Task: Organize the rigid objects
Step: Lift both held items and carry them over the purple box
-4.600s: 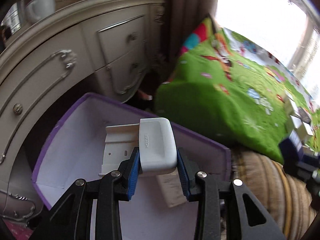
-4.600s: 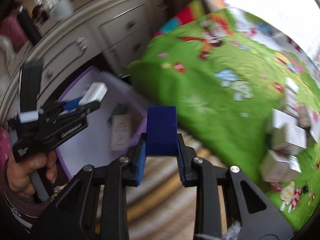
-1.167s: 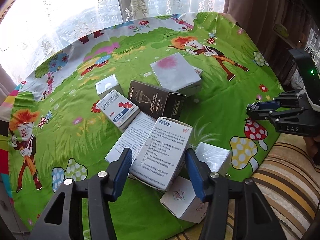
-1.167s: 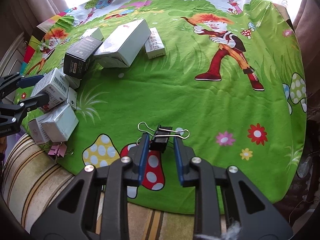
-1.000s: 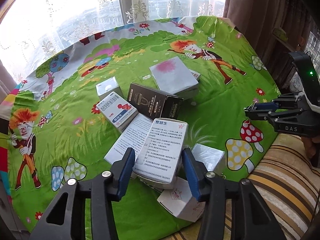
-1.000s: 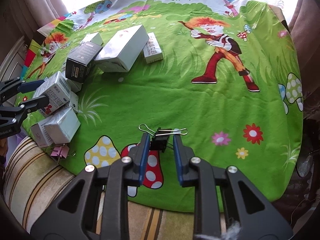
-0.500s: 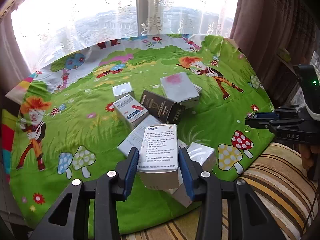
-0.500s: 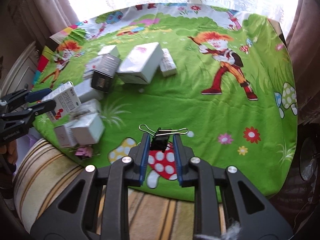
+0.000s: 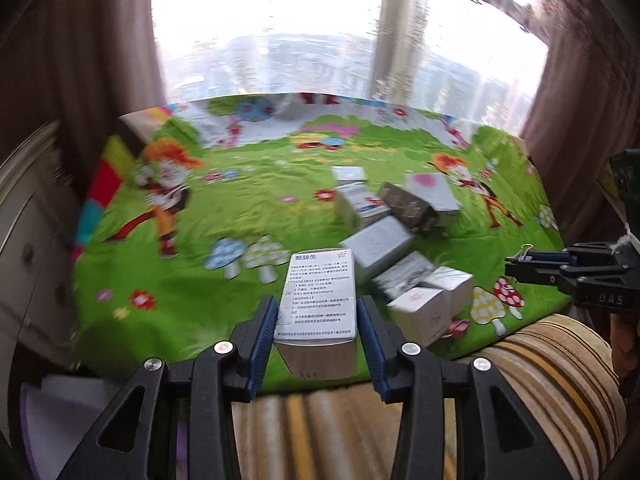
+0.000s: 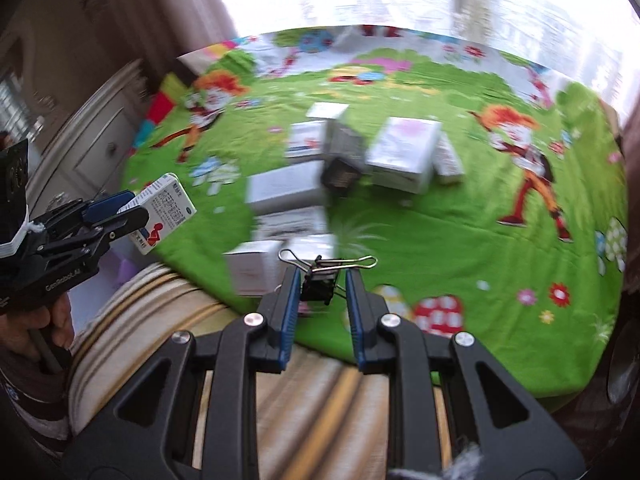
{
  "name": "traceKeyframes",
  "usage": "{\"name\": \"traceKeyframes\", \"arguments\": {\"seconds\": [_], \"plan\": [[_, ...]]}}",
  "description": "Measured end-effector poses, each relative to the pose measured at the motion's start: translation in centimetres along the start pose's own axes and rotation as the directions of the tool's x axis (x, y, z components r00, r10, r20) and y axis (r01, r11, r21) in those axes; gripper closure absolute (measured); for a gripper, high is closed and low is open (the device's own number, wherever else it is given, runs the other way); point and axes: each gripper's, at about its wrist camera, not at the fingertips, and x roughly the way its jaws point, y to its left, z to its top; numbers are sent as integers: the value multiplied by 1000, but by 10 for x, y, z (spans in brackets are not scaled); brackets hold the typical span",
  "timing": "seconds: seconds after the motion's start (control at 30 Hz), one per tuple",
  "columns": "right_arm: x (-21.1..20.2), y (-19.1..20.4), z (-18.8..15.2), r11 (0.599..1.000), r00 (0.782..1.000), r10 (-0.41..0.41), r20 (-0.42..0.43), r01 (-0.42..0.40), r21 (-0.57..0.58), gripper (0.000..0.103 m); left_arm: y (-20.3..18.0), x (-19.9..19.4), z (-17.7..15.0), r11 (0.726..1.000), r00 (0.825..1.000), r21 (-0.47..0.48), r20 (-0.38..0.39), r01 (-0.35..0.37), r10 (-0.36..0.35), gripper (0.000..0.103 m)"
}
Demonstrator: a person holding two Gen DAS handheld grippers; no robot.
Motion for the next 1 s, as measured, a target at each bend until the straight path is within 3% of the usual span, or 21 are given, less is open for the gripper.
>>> {"name": "traceKeyframes", "arguments": {"seconds": [0.23, 0.33, 0.47, 0.6, 0.8, 1.0], "plan": [[14, 85, 8, 986, 996, 88, -31, -91, -141, 76, 76, -35, -42, 974, 983, -135, -33, -183, 180, 61], [22, 122, 9, 972, 991, 119, -53, -128, -196, 76, 109, -46, -60, 943, 961, -187, -66, -275, 267, 61], [39, 177, 9, 944, 983, 156, -99, -177, -277, 76, 144, -56, -80, 888, 920, -241, -115, -393, 376, 61], [57, 226, 5, 911, 973, 173, -150, -216, -352, 76, 169, -60, -97, 841, 885, -278, -163, -464, 435, 61], [84, 291, -5, 853, 955, 187, -230, -273, -445, 76, 199, -63, -120, 779, 850, -341, -231, -526, 473, 61], [108, 334, -21, 809, 944, 166, -286, -296, -508, 76, 220, -61, -141, 749, 839, -377, -272, -544, 472, 61]]}}
